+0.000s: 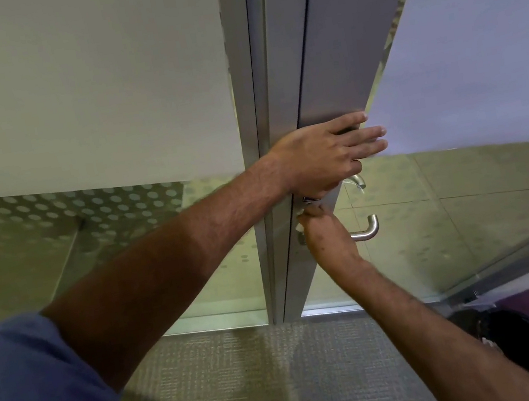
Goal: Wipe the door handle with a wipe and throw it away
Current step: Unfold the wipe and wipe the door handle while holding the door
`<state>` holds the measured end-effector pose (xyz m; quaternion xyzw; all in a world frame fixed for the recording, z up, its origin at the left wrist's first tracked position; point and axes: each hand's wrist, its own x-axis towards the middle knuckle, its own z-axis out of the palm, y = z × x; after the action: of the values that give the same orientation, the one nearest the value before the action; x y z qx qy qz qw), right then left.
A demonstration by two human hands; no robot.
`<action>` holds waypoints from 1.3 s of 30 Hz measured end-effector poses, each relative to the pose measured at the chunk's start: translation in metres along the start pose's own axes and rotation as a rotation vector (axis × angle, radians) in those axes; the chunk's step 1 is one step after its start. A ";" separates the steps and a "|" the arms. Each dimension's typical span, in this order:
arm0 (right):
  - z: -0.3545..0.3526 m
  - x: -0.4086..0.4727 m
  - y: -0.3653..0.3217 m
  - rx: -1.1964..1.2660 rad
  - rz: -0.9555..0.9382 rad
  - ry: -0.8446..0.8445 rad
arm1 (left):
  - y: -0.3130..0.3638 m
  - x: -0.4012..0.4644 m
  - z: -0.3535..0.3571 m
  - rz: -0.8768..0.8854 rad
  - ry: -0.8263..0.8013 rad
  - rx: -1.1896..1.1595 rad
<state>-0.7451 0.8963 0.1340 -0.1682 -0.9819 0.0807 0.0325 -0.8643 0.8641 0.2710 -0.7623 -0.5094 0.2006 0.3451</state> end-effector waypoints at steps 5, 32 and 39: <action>0.003 -0.013 -0.003 -0.243 -0.195 0.032 | -0.001 -0.001 -0.002 -0.005 0.018 -0.021; 0.006 -0.031 0.140 1.320 0.453 0.214 | -0.002 0.000 -0.005 -0.043 -0.019 0.007; 0.010 -0.034 0.143 1.540 0.500 0.078 | -0.001 0.000 -0.005 -0.039 -0.025 -0.005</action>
<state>-0.6678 1.0167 0.0985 -0.3160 -0.5822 0.7330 0.1546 -0.8614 0.8627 0.2749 -0.7504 -0.5291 0.2022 0.3406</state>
